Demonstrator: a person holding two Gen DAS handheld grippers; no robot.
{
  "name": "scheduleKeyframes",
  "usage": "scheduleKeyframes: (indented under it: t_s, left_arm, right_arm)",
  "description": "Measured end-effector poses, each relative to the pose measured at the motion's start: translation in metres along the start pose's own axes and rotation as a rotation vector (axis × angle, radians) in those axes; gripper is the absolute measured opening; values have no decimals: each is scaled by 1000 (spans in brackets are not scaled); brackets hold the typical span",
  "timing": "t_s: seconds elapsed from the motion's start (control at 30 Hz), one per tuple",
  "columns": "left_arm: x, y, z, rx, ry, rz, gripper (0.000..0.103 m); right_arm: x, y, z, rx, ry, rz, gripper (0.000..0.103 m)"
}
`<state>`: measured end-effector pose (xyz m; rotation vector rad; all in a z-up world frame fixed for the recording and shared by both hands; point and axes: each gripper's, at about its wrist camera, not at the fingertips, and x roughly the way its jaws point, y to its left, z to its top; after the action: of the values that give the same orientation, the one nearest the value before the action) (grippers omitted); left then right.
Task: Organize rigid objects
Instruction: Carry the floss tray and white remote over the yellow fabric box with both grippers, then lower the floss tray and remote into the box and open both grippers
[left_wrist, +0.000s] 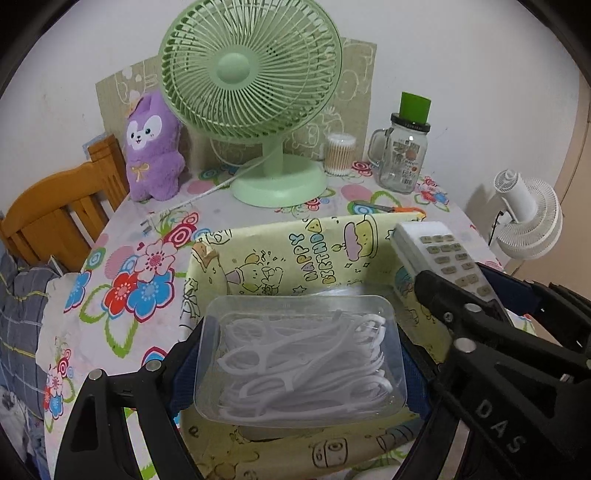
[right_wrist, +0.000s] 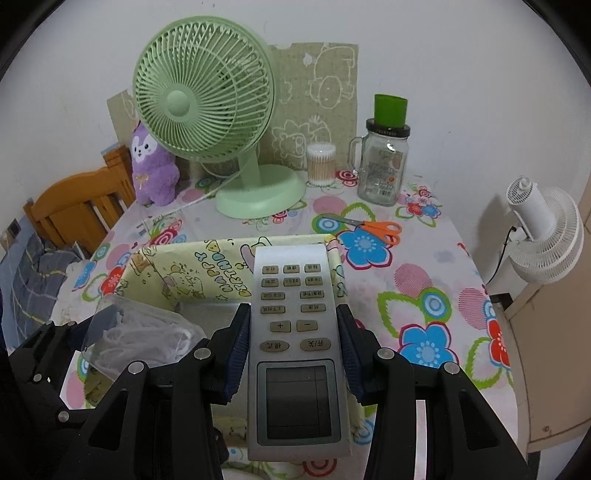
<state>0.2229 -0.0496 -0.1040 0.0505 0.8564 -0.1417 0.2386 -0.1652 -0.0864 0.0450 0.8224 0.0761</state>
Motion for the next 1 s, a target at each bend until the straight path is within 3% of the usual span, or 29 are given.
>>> scheduleKeyframes:
  t_s: [0.27, 0.47, 0.8, 1.0]
  left_arm:
    - [8, -5, -2, 43, -7, 70, 90]
    - [10, -8, -3, 60, -7, 49, 98]
    - [7, -6, -3, 51, 1, 23, 100]
    - [-7, -5, -4, 44, -10, -5, 100]
  right_arm:
    - [21, 5, 0, -15, 23, -14, 48]
    - [30, 6, 0, -9, 36, -14, 48]
    - [25, 9, 2, -34, 34, -38, 49]
    - [6, 14, 2, -52, -5, -66, 71]
